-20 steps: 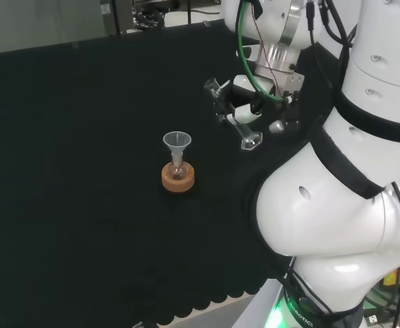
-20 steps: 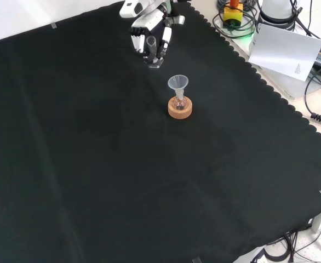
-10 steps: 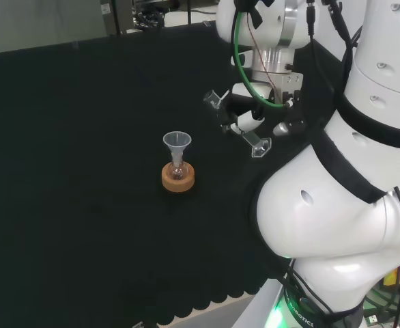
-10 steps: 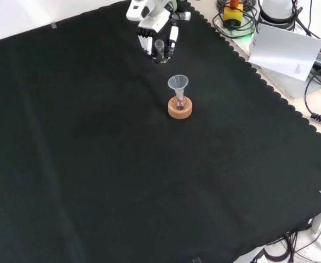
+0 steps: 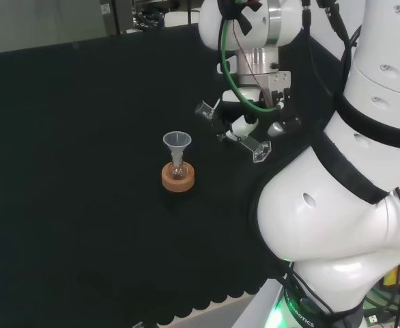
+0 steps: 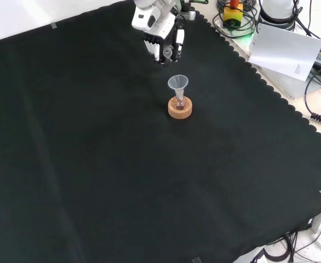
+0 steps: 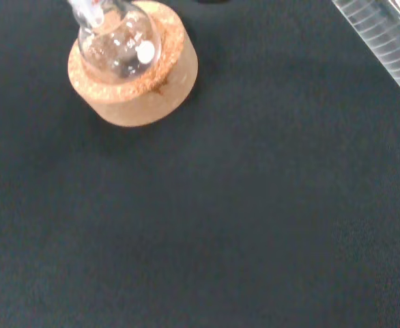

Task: Pour the water from the graduated cylinder into the round-bottom flask.

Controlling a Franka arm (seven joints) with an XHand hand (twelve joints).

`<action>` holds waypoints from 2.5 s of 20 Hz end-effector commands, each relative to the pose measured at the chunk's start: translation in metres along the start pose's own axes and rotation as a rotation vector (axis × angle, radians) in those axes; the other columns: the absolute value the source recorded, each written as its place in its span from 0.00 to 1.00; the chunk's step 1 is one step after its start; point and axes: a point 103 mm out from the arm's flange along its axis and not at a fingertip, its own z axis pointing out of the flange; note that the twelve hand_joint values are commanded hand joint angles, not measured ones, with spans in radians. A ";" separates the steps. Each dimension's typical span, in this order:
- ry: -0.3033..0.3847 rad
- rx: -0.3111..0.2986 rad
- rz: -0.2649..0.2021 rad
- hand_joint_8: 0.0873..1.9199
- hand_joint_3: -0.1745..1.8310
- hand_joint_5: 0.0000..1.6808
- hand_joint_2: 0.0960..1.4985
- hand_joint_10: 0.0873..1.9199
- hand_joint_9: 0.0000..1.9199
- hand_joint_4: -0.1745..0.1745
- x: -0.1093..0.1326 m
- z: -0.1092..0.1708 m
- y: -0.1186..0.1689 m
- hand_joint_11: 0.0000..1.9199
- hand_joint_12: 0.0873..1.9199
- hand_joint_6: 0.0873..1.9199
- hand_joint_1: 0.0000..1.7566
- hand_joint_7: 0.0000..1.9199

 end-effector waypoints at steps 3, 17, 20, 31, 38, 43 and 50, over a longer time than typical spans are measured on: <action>-0.058 0.113 -0.005 0.17 0.08 0.57 0.75 0.00 0.74 0.20 0.013 -0.001 -0.002 0.69 0.35 0.54 0.63 0.62; -0.143 0.245 0.005 0.16 0.08 0.57 0.75 0.00 0.74 0.20 0.030 -0.002 0.002 0.69 0.35 0.54 0.63 0.63; -0.161 0.268 0.009 0.16 0.08 0.57 0.75 0.00 0.74 0.20 0.033 -0.002 0.005 0.69 0.35 0.54 0.63 0.63; -0.220 0.319 0.033 0.16 0.08 0.57 0.75 0.00 0.74 0.20 0.035 -0.009 0.009 0.69 0.35 0.54 0.63 0.63; -0.223 0.346 0.044 0.16 0.08 0.57 0.75 0.00 0.74 0.20 0.033 -0.012 0.009 0.69 0.35 0.54 0.63 0.63; -0.224 0.355 0.056 0.16 0.08 0.57 0.75 0.00 0.74 0.21 0.031 -0.016 0.009 0.69 0.35 0.54 0.63 0.63; -0.241 0.380 0.073 0.15 0.08 0.57 0.75 0.00 0.74 0.21 0.036 -0.017 0.011 0.69 0.34 0.54 0.63 0.63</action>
